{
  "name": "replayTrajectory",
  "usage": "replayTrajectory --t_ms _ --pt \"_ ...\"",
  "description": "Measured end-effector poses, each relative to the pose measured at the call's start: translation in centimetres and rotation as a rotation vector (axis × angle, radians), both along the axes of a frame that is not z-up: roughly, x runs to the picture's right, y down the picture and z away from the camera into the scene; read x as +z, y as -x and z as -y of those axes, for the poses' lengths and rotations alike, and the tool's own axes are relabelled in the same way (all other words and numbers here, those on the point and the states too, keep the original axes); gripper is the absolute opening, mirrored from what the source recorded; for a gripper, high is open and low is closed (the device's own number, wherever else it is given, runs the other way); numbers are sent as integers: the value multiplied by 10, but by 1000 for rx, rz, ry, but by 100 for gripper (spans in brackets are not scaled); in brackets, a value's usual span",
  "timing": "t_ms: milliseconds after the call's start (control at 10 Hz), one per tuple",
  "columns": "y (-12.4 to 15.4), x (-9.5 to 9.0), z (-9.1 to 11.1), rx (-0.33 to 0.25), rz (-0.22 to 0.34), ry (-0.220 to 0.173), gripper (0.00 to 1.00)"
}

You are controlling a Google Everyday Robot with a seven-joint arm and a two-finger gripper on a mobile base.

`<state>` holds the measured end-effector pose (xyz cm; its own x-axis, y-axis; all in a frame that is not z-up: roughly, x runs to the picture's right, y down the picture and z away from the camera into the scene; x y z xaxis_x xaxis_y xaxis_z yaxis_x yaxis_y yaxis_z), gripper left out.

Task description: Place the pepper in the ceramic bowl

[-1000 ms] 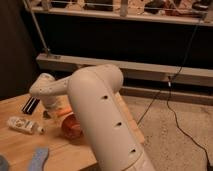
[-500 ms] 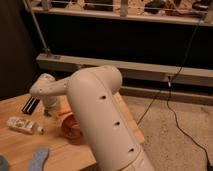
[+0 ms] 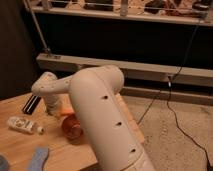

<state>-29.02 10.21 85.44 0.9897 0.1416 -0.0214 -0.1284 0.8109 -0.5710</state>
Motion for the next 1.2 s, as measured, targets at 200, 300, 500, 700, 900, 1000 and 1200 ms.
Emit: replayTrajectory --t_ms 200,300,500,700,900,1000,1200 --pt "-9 -36 41 50 46 -100 0" --pt "-16 -53 52 77 54 -132 0" --pt "-29 -77 52 133 25 -138 0" --pt "-42 -98 39 189 -22 -111 0" --pt "-51 -115 25 250 -53 -71 0" --pt "-51 -121 20 269 -54 -54 0" --pt "-53 -132 5 300 -45 -9 2"
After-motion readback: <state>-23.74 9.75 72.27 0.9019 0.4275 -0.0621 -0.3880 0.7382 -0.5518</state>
